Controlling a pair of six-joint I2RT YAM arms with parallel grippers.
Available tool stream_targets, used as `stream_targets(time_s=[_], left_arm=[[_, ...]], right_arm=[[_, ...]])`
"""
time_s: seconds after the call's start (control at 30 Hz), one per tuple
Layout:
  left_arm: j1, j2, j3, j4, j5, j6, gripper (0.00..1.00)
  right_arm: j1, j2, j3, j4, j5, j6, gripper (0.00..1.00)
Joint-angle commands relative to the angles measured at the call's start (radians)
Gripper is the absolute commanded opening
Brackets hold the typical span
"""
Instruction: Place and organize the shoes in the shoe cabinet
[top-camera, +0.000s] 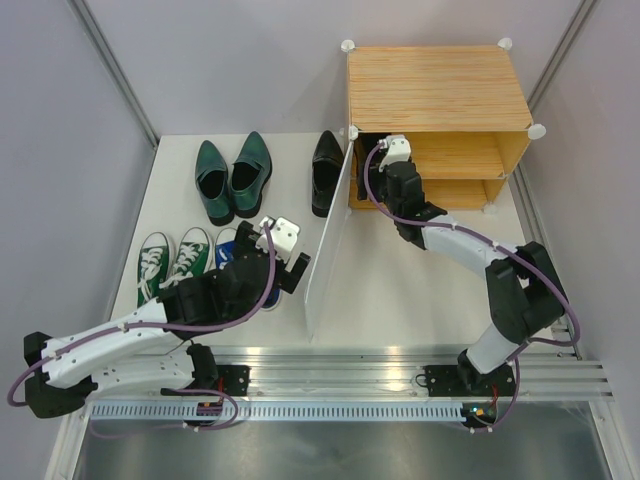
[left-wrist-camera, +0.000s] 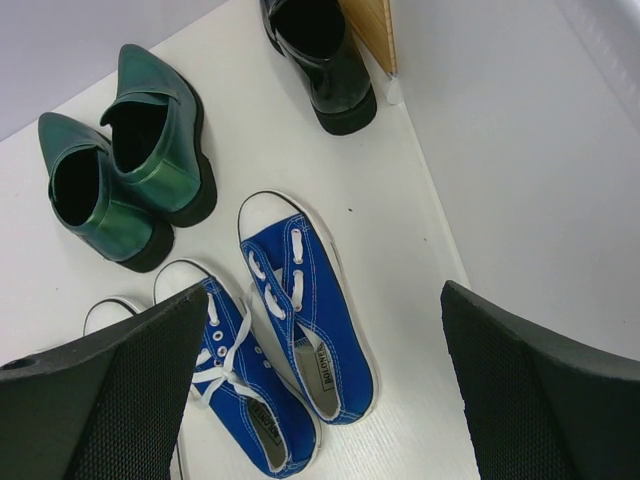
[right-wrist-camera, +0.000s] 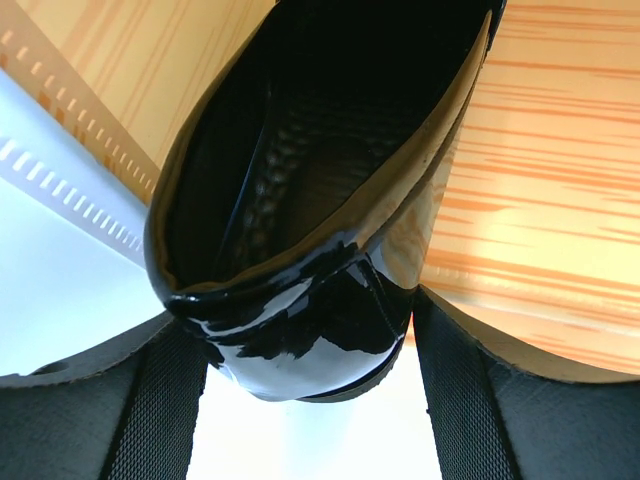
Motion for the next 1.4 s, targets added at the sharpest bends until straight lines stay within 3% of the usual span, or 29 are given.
stream_targets(time_s=[0.0,0.37,0.9,1.03,1.17,1.37], left_arm=[[-0.001,0.005,0.023,0.002,-0.014,0.031,1.0],[-0.001,0.045,0.018,0.0,-0.044,0.045,1.0],[0.007,0.057,0.015,0.0,-0.064,0.044,1.0],[0.01,0.057,0.017,0.002,-0.057,0.039,1.0],[0.011,0.052,0.018,0.003,-0.048,0.037,1.0],[0.011,0.049,0.02,0.002,-0.038,0.036,1.0]], right_arm=[[-0.006,0.012,0.041,0.121,-0.017,-0.044,0.43],[-0.061,0.056,0.049,0.209,-0.11,-0.045,0.33],[-0.079,0.13,0.11,0.236,-0.163,-0.012,0.33],[-0.081,0.147,0.104,0.243,-0.158,-0.003,0.42],[-0.076,0.155,0.099,0.24,-0.183,0.006,0.69],[-0.075,0.142,0.104,0.203,-0.169,0.003,0.88]])
